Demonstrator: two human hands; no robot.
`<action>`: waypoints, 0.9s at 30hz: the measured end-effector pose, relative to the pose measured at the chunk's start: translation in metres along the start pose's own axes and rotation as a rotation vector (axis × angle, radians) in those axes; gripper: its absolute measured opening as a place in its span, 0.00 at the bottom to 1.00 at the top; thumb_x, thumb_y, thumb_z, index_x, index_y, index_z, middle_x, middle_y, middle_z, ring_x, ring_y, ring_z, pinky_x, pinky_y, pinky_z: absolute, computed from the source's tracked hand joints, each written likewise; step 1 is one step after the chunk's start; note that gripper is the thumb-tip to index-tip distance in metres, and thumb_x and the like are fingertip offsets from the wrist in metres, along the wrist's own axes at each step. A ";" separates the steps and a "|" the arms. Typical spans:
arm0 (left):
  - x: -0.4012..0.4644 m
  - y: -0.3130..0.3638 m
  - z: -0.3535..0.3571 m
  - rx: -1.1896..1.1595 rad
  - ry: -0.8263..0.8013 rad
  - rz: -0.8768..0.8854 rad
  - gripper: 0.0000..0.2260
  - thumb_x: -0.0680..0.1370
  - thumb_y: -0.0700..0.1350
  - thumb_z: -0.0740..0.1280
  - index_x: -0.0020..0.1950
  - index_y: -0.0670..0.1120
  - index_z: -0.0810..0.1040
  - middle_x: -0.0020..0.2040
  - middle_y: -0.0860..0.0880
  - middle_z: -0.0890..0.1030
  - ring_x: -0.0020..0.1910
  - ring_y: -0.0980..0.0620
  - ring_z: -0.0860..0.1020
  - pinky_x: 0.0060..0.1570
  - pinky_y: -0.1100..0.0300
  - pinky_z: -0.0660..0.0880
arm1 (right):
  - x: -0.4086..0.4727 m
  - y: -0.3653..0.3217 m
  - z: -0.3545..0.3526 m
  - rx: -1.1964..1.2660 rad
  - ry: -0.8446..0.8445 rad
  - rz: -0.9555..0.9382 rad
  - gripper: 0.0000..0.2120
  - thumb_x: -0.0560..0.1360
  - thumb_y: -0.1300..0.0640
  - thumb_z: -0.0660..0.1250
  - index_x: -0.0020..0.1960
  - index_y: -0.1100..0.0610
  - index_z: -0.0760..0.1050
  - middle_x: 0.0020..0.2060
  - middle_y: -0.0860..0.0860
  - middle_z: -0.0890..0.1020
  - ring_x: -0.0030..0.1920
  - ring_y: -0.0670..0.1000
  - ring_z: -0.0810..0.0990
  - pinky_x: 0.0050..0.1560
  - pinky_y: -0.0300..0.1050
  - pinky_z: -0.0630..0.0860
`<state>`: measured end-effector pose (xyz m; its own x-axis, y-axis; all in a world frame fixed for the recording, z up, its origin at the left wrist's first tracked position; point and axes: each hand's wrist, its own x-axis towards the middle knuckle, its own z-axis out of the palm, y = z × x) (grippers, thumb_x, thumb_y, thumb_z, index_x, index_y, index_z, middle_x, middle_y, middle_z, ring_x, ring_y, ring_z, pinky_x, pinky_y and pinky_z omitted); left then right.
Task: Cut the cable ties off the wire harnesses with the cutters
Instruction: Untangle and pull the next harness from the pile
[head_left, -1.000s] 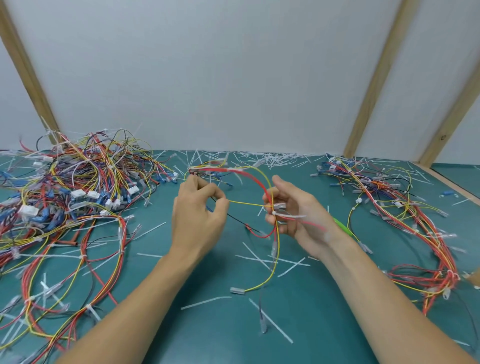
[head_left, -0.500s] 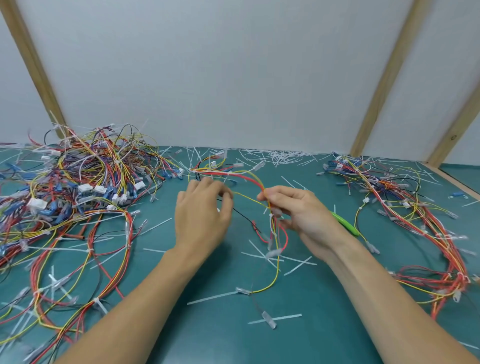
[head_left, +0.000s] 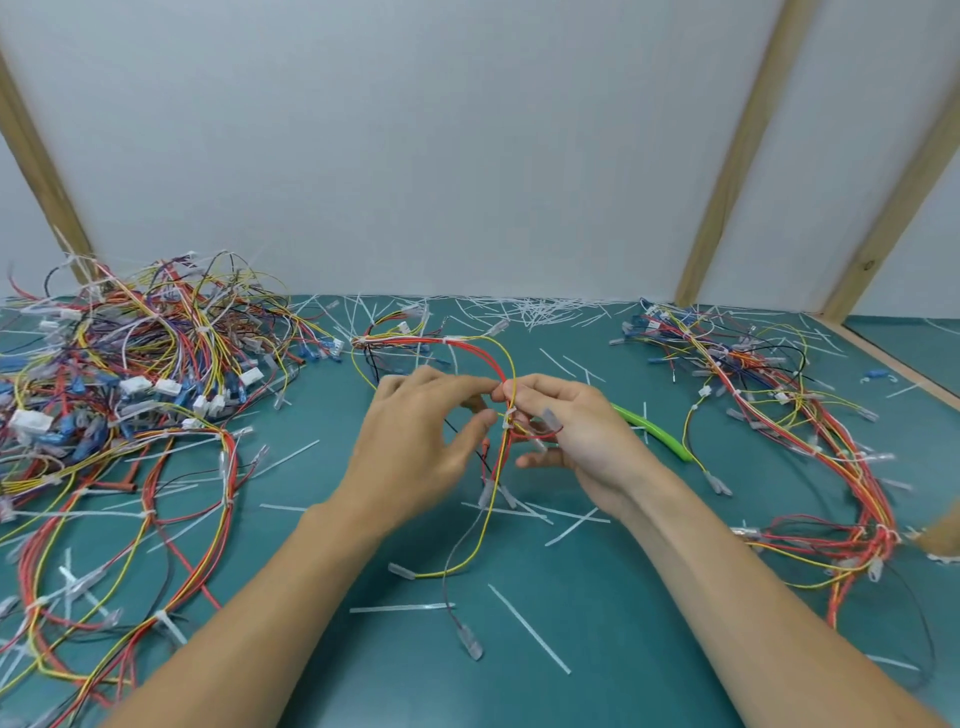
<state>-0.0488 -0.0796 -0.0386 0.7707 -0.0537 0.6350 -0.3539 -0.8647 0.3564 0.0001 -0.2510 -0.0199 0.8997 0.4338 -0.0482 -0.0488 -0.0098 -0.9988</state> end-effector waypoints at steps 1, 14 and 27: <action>-0.001 -0.003 0.001 -0.042 -0.021 0.006 0.06 0.78 0.51 0.69 0.54 0.55 0.83 0.42 0.63 0.79 0.48 0.57 0.76 0.55 0.54 0.67 | 0.000 0.000 -0.001 -0.003 0.006 -0.002 0.10 0.82 0.55 0.67 0.46 0.52 0.86 0.31 0.45 0.80 0.37 0.44 0.82 0.31 0.40 0.79; -0.001 0.002 -0.002 -0.061 0.319 -0.301 0.04 0.77 0.46 0.69 0.42 0.51 0.80 0.33 0.57 0.79 0.36 0.50 0.76 0.41 0.56 0.68 | 0.003 -0.001 -0.001 0.081 0.041 -0.012 0.09 0.77 0.56 0.70 0.41 0.53 0.87 0.37 0.50 0.82 0.41 0.49 0.85 0.42 0.51 0.83; 0.000 -0.020 -0.005 0.454 -0.149 -0.249 0.16 0.70 0.47 0.68 0.58 0.54 0.78 0.54 0.53 0.78 0.56 0.48 0.74 0.51 0.53 0.63 | 0.007 -0.001 -0.010 0.164 0.212 -0.048 0.08 0.82 0.58 0.65 0.49 0.54 0.82 0.33 0.47 0.72 0.29 0.43 0.69 0.34 0.37 0.67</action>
<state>-0.0450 -0.0600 -0.0421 0.8804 0.1393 0.4533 0.0887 -0.9874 0.1311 0.0107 -0.2573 -0.0197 0.9726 0.2315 -0.0199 -0.0583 0.1602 -0.9854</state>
